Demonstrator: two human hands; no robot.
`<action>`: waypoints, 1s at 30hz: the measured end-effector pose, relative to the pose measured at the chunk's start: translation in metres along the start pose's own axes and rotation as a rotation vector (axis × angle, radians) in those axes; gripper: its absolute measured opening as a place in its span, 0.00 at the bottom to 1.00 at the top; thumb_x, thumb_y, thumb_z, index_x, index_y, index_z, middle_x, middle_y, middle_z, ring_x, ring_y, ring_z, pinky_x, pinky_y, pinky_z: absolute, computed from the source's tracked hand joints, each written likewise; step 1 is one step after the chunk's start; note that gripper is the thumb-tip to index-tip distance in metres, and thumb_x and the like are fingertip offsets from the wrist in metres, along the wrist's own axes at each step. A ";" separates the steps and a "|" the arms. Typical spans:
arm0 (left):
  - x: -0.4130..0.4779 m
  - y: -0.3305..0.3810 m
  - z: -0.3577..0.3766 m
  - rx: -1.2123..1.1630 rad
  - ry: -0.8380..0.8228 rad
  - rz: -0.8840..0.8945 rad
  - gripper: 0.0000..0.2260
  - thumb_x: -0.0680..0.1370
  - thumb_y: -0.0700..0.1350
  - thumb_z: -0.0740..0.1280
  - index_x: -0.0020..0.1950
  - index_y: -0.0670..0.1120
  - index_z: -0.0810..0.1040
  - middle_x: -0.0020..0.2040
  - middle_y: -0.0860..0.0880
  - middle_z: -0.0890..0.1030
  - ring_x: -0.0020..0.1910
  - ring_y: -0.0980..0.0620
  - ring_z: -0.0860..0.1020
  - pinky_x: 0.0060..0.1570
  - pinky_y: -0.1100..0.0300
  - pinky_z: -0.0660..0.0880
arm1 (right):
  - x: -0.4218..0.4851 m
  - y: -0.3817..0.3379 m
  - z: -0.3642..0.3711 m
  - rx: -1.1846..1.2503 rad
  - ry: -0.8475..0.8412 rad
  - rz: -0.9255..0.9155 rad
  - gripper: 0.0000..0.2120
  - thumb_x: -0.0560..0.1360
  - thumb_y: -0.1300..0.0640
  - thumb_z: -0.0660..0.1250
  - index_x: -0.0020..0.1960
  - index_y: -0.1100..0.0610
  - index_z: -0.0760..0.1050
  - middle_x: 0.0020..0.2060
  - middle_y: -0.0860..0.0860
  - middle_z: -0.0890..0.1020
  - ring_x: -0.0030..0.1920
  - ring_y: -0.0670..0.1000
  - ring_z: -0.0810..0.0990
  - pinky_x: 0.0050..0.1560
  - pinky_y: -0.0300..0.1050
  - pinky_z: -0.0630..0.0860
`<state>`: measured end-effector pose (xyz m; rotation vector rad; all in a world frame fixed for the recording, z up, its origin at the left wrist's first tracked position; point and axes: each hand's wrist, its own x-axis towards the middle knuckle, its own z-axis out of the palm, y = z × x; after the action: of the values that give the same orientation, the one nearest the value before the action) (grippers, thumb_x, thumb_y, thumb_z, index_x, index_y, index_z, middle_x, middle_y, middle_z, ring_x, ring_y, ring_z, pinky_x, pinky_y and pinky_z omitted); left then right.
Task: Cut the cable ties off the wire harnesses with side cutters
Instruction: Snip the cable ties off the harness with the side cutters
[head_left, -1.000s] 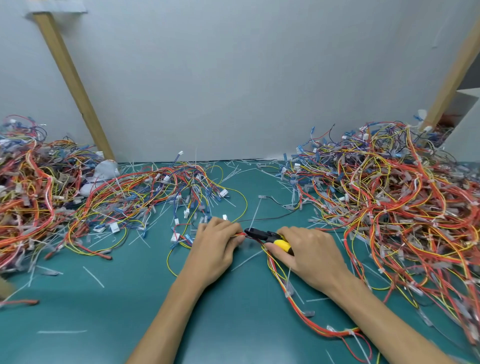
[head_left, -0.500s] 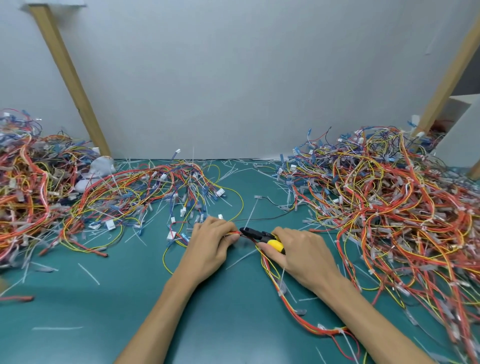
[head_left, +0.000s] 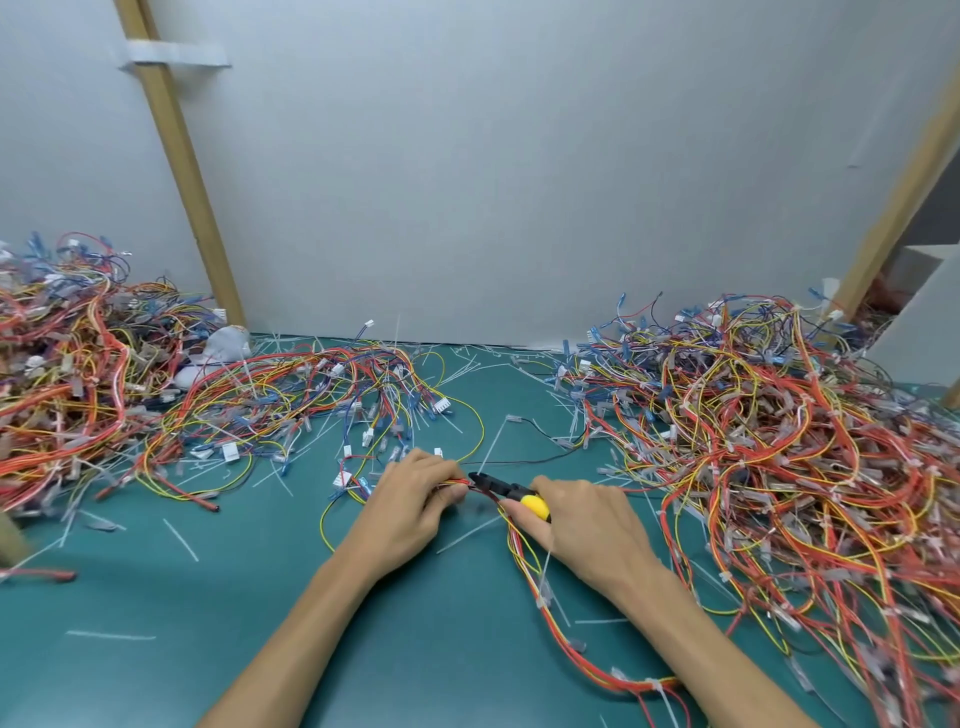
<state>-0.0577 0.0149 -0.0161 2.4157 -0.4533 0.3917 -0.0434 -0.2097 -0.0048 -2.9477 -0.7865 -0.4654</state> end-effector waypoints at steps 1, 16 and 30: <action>0.000 0.000 0.000 0.003 0.000 -0.003 0.09 0.81 0.45 0.63 0.43 0.57 0.72 0.40 0.58 0.76 0.45 0.56 0.68 0.51 0.49 0.70 | 0.001 0.000 0.000 0.005 0.004 -0.001 0.25 0.78 0.30 0.45 0.43 0.49 0.66 0.38 0.51 0.81 0.42 0.56 0.79 0.35 0.49 0.60; -0.001 -0.001 0.001 0.024 0.013 0.029 0.07 0.81 0.45 0.64 0.43 0.51 0.75 0.38 0.60 0.74 0.45 0.61 0.68 0.47 0.56 0.66 | 0.000 -0.003 -0.004 0.006 0.017 0.015 0.27 0.77 0.30 0.45 0.46 0.50 0.71 0.38 0.51 0.80 0.41 0.55 0.79 0.34 0.48 0.62; -0.003 0.006 -0.007 0.104 0.088 0.097 0.05 0.79 0.42 0.67 0.43 0.45 0.78 0.40 0.53 0.79 0.44 0.49 0.73 0.46 0.54 0.69 | -0.005 -0.011 0.011 0.129 0.167 0.004 0.28 0.77 0.33 0.49 0.57 0.51 0.77 0.45 0.46 0.79 0.45 0.50 0.75 0.48 0.45 0.71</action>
<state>-0.0640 0.0163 -0.0087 2.4707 -0.5236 0.5743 -0.0498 -0.2014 -0.0175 -2.7490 -0.7602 -0.6259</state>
